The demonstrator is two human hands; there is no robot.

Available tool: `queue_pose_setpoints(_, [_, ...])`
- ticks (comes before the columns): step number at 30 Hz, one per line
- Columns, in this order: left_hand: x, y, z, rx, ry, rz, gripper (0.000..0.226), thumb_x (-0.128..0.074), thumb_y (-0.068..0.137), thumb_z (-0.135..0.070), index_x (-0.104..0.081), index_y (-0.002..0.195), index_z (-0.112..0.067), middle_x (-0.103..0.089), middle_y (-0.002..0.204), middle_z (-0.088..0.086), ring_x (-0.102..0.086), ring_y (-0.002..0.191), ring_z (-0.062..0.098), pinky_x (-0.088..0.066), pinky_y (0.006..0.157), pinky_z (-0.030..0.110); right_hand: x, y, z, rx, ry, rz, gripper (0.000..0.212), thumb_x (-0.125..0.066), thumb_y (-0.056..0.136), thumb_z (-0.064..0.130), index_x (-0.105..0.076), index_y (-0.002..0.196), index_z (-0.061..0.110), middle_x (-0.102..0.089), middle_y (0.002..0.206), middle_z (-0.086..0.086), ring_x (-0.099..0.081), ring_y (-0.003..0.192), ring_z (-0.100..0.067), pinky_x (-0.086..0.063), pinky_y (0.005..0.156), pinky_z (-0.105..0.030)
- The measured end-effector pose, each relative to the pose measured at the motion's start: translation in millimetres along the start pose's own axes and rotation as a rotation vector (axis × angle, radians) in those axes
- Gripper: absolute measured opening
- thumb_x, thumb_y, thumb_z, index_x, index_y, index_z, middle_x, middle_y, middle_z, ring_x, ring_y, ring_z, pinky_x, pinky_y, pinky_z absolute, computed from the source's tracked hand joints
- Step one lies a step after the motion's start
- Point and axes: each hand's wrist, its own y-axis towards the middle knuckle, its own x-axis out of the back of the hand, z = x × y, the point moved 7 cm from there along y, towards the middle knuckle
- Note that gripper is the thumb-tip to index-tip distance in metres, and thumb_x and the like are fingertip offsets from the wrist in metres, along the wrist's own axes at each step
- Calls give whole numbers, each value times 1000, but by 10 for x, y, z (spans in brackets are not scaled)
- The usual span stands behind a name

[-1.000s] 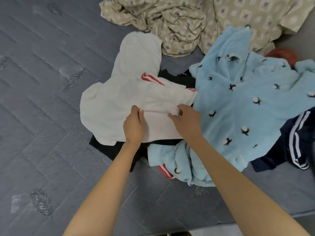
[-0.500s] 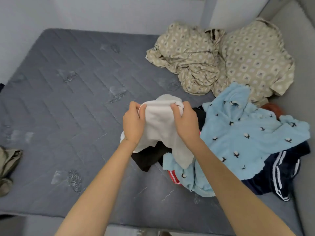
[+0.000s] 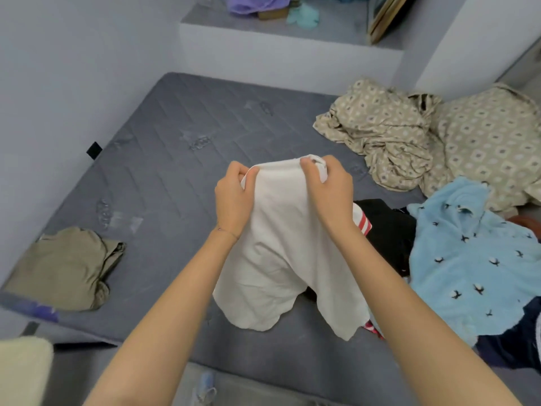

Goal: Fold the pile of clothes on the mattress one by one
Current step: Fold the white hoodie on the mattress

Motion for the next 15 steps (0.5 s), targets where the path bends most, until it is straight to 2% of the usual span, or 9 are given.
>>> queue_pose_setpoints(3, [513,217,125,-46,-15,27,35,-56,96,-24,-37,67,-25,-38,55,-11,-39,54,6,-32,56,23,-417,-193,301,-3,40,-78,35,-57,93,37,-47,74,10,-45,63,9,-43,60,-3,-34,57,-18])
queue_pose_setpoints(6, [964,445,233,-103,-2,77,35,-57,96,-23,-37,67,-24,-39,55,-11,-40,54,5,-32,55,18,-812,-381,523,-40,85,-148,35,-58,93,36,-50,73,8,-46,64,9,-43,59,-1,-34,56,-14])
queue_pose_setpoints(12, [1664,771,362,-180,-28,108,37,-60,93,-20,-39,64,-25,-39,57,-10,-39,55,1,-32,57,14,-1386,-689,936,-74,133,-212,36,-61,92,32,-43,66,15,-42,60,9,-39,56,-2,-33,56,-16])
queue_pose_setpoints(15, [1891,875,415,-182,-52,105,36,-62,92,-16,-41,62,-21,-40,57,-10,-41,56,-1,-33,60,12,-1575,-742,1019,-88,166,-209,39,-63,90,30,-42,65,8,-39,60,7,-35,56,-3,-31,55,-21])
